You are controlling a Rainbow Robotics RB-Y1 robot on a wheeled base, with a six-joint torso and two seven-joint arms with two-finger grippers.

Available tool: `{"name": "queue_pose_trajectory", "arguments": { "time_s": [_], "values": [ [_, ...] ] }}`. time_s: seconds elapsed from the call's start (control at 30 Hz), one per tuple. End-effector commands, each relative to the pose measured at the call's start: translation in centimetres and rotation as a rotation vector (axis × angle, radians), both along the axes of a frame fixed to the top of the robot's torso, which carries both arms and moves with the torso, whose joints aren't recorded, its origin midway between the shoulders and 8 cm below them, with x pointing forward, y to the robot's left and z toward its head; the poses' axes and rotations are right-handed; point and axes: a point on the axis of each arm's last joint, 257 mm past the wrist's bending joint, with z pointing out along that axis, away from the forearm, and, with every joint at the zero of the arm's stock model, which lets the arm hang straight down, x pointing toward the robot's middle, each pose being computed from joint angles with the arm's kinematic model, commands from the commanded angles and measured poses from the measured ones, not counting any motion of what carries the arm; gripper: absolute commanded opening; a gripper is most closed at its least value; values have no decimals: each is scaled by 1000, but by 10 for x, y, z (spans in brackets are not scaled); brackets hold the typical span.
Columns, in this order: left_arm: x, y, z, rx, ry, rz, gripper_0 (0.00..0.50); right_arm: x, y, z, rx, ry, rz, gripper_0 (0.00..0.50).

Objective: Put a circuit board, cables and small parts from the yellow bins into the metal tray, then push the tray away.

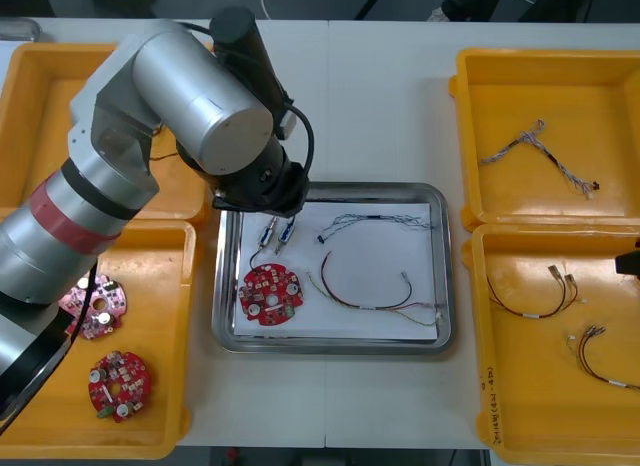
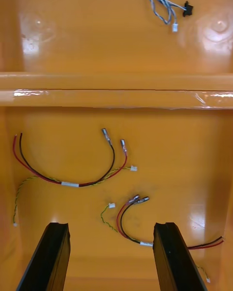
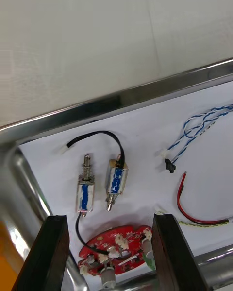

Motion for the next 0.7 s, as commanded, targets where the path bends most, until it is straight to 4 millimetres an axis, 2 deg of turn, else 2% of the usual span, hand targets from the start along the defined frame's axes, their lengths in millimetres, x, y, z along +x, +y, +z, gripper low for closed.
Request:
{"name": "queue_pose_trajectory", "arguments": {
  "time_s": [0.03,0.2,0.7],
  "values": [
    [8,27,37,-64,-33,118,500,7,35,10,12,-30,66,500],
    [11,49,55,-76,-39,158,500,14,58,15,6,-41,138,500],
    [13,135,100,-77,-46,270,500,27,155,27,-50,-56,429,500]
  ]
}}
